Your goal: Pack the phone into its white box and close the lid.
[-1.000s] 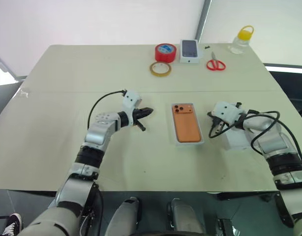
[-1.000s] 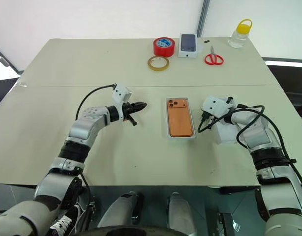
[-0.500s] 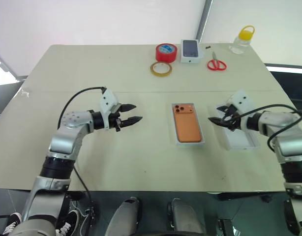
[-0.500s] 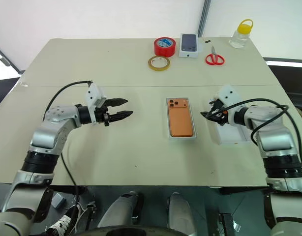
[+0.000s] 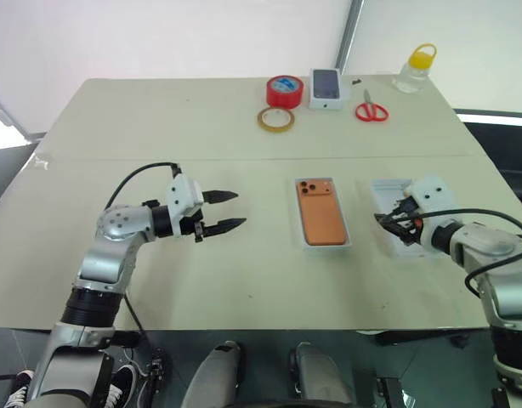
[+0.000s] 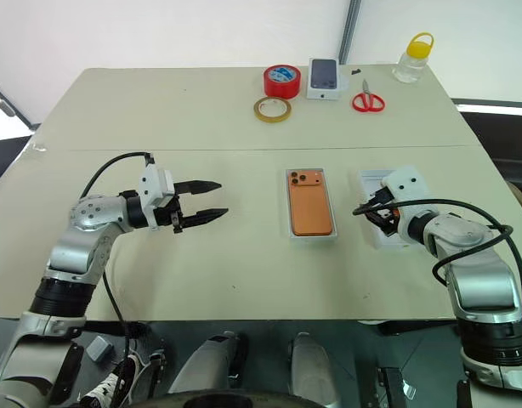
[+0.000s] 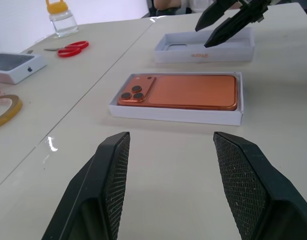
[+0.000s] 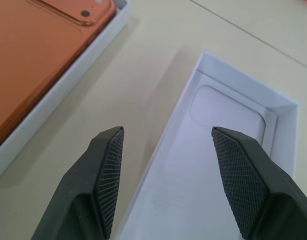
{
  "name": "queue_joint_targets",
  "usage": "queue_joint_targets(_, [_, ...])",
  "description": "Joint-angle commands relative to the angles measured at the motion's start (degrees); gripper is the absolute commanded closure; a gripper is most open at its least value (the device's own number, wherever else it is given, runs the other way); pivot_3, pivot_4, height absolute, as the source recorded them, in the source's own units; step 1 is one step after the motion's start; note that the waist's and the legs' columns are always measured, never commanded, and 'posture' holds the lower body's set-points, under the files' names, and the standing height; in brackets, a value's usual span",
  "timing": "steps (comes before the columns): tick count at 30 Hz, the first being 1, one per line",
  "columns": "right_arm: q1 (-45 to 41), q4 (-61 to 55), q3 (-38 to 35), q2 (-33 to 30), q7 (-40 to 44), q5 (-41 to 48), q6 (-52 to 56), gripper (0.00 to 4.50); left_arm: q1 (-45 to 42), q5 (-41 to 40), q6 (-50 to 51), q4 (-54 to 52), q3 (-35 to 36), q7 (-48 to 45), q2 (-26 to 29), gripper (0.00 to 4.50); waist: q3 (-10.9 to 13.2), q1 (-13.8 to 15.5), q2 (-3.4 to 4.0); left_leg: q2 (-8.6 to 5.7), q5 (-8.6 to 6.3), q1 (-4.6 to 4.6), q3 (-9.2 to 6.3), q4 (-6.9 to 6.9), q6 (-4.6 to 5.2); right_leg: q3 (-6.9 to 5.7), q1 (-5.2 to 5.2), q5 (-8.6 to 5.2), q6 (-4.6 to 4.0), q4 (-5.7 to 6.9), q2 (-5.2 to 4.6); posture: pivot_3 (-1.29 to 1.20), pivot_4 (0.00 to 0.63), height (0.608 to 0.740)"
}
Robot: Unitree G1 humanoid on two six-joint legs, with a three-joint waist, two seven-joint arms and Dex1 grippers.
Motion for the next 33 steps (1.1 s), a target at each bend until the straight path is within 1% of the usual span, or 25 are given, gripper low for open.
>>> queue_joint_targets(1, [-2.7,-5.1,-1.0,0.4,-0.1,4.1,10.3,1.59,-0.2,-1.1,-0.9,-1.0,0.9,-0.9,1.0,1.71,0.0,0.0,0.01,0.00,0.00,0.00,0.00,-0.01,0.00,0.00,-0.01,0.00,0.00,-0.01,0.00,0.00,0.150,0.740])
queue_joint_targets(2, [-3.6,-5.0,-1.5,0.7,-0.4,5.3,14.4,1.59,-0.3,-1.1,-0.8,-1.0,0.8,-0.8,1.0,1.71,0.0,0.0,0.01,0.00,0.00,0.00,0.00,-0.01,0.00,0.00,0.00,0.00,0.00,-0.01,0.00,0.00,0.150,0.740])
queue_joint_targets(7, [-8.3,-1.1,0.2,-2.3,-1.0,6.3,23.2,1.59,0.9,-1.3,-1.6,-2.5,0.2,-1.4,0.6,1.71,0.0,0.2,0.02,-0.02,-0.03,-0.01,0.00,0.02,0.05,-0.01,0.03,0.00,0.00,-0.03,-0.02,0.00,0.150,0.740])
queue_joint_targets(10, [-9.8,0.3,2.7,-4.0,-1.1,6.2,23.8,1.59,2.2,-2.0,-1.5,-3.8,0.2,-2.1,0.9,1.71,0.0,0.1,0.02,-0.01,-0.03,-0.01,0.01,0.01,0.06,-0.01,0.02,0.00,0.00,-0.04,-0.03,0.00,0.150,0.740])
queue_joint_targets(13, [-12.1,2.8,3.4,-3.5,-2.3,6.6,27.8,1.59,3.3,-3.5,-0.9,-5.6,1.0,-2.3,1.0,1.71,0.0,0.1,0.03,0.00,-0.03,-0.01,0.01,0.00,0.06,-0.01,0.01,0.00,0.00,-0.03,-0.02,0.00,0.150,0.740])
queue_joint_targets(15, [-13.5,3.4,5.1,-3.9,-1.4,7.9,30.1,1.59,3.9,-4.1,-1.6,-6.3,1.7,-2.9,1.8,1.71,0.0,0.1,0.03,0.00,-0.03,-0.02,0.01,0.01,0.06,-0.01,0.02,0.00,0.00,-0.03,-0.03,0.00,0.150,0.740])
queue_joint_targets(17, [-17.3,5.8,8.0,-5.1,0.3,9.1,32.1,1.59,4.0,-4.6,-2.5,-5.9,2.4,-4.4,3.1,1.71,0.0,-0.2,0.07,0.00,-0.03,-0.01,0.01,0.01,0.06,-0.01,0.01,0.00,0.00,-0.03,-0.02,0.00,0.150,0.740])
queue_joint_targets(20, [-22.6,10.9,11.0,-6.2,0.7,9.1,33.6,1.59,3.8,-5.7,-2.3,-5.1,2.4,-6.9,5.0,1.71,0.1,-0.2,0.14,0.01,-0.03,-0.01,0.04,0.00,0.06,0.00,-0.02,0.00,-0.01,-0.01,-0.02,0.00,0.150,0.740])
queue_joint_targets(23, [-26.7,15.1,14.9,-7.3,0.7,8.8,34.7,1.59,3.2,-5.2,-3.1,-4.4,2.5,-6.9,5.1,1.71,0.1,0.1,0.15,0.00,-0.05,-0.02,0.04,-0.01,0.08,0.00,0.00,0.00,-0.01,-0.05,-0.03,0.00,0.150,0.740])
queue_joint_targets(25, [-29.3,17.5,17.0,-7.6,0.3,7.8,33.4,1.59,2.8,-5.0,-3.3,-4.2,2.4,-6.7,4.9,1.71,0.1,0.2,0.14,-0.01,-0.06,-0.05,0.04,0.00,0.11,-0.03,0.01,0.00,-0.01,-0.09,-0.05,0.00,0.150,0.740])
queue_joint_targets(30, [-33.5,22.2,18.8,-6.3,-0.1,8.5,35.8,1.59,2.6,-5.2,-2.8,-4.7,2.1,-5.7,4.2,1.71,0.1,0.1,0.15,-0.01,-0.06,-0.06,0.04,-0.01,0.10,-0.02,-0.04,0.00,-0.01,-0.08,-0.05,0.00,0.150,0.740])
queue_joint_targets(33, [-35.0,26.1,19.6,-6.0,-0.4,7.9,35.1,1.59,3.0,-6.7,-0.4,-5.8,2.6,-4.4,3.5,1.71,0.1,0.0,0.15,-0.01,-0.06,-0.06,0.04,-0.01,0.10,-0.01,-0.04,0.00,-0.01,-0.07,-0.04,0.00,0.150,0.740])
